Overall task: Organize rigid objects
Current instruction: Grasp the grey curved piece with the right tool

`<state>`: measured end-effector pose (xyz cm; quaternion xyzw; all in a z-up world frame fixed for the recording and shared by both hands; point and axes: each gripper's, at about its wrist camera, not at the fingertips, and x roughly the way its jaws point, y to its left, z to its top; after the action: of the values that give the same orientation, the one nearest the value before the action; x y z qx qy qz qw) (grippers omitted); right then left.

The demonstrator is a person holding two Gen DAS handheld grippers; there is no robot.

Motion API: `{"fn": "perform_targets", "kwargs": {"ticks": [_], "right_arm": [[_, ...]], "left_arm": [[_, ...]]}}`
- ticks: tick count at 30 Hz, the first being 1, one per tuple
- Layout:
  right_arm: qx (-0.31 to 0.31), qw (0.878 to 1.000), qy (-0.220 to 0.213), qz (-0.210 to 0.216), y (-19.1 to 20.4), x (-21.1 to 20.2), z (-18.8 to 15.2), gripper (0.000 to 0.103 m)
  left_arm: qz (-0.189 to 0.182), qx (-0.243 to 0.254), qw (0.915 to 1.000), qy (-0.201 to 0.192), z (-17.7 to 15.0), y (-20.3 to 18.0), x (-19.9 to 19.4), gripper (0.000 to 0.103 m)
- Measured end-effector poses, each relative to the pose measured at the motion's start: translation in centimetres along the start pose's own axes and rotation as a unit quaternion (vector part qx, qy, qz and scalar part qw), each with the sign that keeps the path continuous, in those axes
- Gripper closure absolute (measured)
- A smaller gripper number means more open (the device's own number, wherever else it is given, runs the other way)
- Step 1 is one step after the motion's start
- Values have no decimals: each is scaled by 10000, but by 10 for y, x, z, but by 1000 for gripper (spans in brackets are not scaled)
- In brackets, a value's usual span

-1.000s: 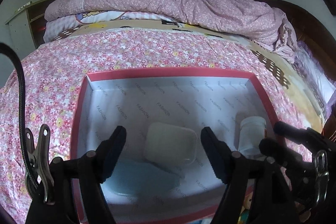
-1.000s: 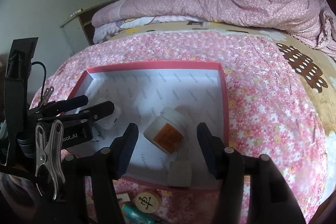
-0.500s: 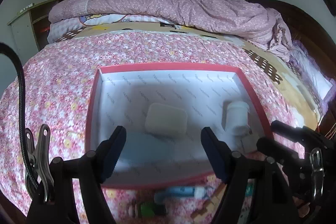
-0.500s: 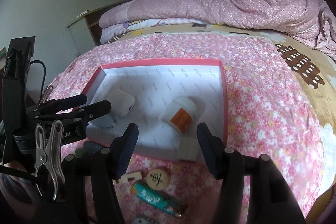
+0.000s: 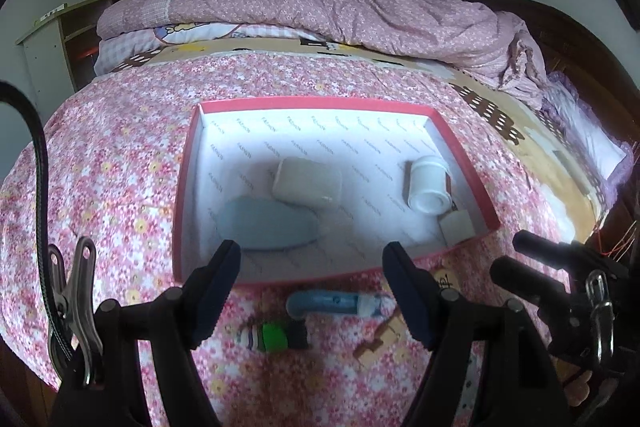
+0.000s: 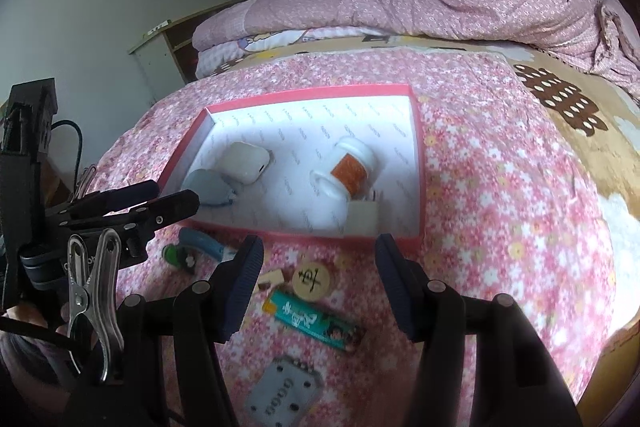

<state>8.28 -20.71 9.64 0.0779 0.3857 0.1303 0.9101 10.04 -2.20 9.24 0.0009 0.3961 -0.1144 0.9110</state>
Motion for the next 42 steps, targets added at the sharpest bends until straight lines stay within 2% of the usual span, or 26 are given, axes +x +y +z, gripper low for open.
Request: {"fn": "perform_targets", "kwargs": {"ticks": [6,12,18,27,35,42], "right_arm": [[77,9999,64,23,0,-10,-16,44],[221,9988,410,136,-6,-18,-41,44],[52,9977,677,35,-3,-32,-74,44],[-229,9941,1050,117,11,-49,-116,44],[-291,9933,1094,-222,13,-57,-140,44],[-318,9937,1027,-317,11,-64,-146,44]], "left_arm": [[-24,37,10000,-13,-15,-2,-14,26],[-79,25,10000,45,-29,1,-20,26],[-174,-47,9997,191,-46,5,-21,26],[-246,-9,9992,330,-75,6,-27,26],[-376,117,9981,474,-99,0,-33,26],[-621,238,9953,703,-116,-8,-33,26]]}}
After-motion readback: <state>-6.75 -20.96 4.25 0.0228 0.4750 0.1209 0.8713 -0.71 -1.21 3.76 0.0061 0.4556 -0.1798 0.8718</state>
